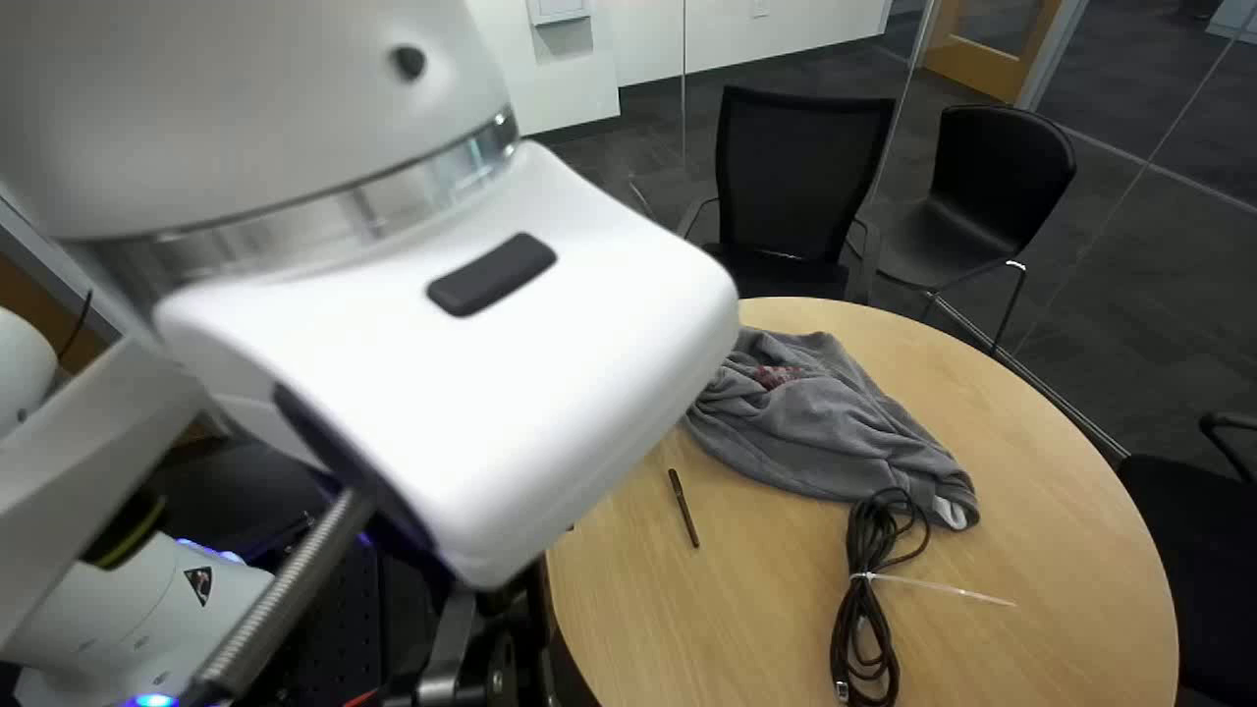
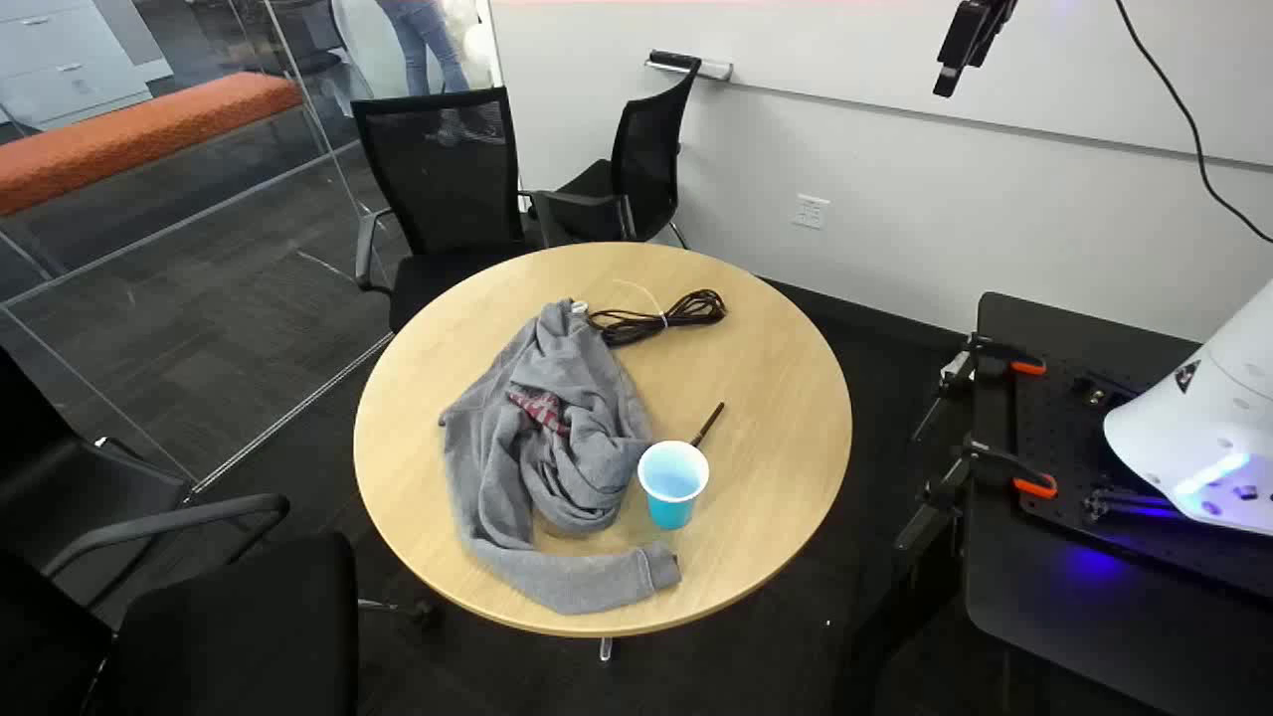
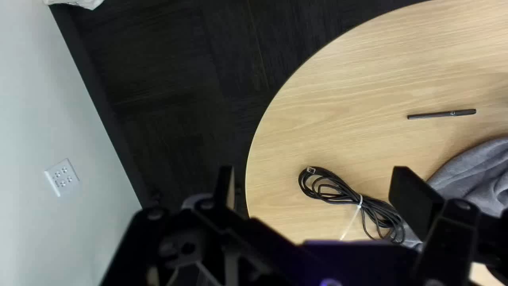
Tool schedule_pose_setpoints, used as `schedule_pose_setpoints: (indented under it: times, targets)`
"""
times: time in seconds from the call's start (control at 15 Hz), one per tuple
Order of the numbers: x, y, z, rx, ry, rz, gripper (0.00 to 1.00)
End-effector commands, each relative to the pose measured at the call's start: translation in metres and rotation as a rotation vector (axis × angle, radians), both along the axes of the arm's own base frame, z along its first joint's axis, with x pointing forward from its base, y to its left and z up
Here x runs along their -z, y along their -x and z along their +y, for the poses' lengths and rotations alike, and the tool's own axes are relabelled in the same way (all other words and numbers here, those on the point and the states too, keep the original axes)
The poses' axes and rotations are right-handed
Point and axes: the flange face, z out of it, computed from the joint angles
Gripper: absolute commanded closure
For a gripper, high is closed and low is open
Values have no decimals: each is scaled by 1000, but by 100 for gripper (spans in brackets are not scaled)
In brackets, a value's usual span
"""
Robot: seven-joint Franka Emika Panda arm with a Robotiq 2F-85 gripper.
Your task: Move the pen to the right
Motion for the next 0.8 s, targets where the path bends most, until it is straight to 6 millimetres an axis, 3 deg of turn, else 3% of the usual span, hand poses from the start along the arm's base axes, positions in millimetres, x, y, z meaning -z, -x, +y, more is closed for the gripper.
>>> schedule_pose_setpoints:
  times: [0.0,0.4,0.73]
  targets:
    - [-1,0,0,0,0,1,0]
    - [-1,0,0,0,0,1,0]
    - [1,2,29,50,19,-26,0]
